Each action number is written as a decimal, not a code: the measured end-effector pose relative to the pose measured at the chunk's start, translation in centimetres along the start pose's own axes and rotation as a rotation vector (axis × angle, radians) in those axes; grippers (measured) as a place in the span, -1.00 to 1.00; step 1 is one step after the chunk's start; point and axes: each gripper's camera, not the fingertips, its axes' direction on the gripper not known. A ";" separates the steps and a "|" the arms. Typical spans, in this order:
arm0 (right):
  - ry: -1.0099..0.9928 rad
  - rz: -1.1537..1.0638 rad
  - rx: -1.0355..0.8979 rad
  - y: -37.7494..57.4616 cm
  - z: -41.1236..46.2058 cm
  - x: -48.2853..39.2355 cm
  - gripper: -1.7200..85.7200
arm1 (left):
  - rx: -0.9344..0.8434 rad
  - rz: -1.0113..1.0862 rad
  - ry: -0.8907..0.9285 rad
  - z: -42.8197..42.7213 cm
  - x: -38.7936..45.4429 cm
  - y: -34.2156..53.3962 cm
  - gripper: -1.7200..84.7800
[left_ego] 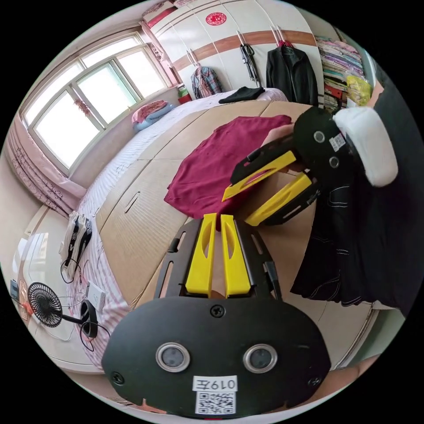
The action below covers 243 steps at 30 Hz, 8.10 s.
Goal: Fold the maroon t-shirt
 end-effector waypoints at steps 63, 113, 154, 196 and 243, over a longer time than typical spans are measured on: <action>-0.192 0.816 0.255 -43.2 -55.6 39.5 -0.89 | 0.047 -1.075 0.670 38.7 -51.5 -31.4 -0.94; -0.562 2.063 0.517 -32.2 -119.8 90.5 -0.93 | -0.292 -0.768 0.619 70.6 -20.1 -70.8 -0.92; -0.573 2.007 0.356 -31.5 -111.7 68.7 -0.85 | 0.282 -0.357 0.477 49.2 4.4 -33.0 -0.83; 0.079 0.088 -0.072 -36.0 -68.8 16.6 -0.86 | -0.041 0.152 -0.342 53.2 50.2 -12.2 -0.79; 0.110 0.076 -0.135 -10.3 -56.5 19.8 -0.94 | -0.288 0.524 -0.598 67.3 56.0 -6.8 -0.94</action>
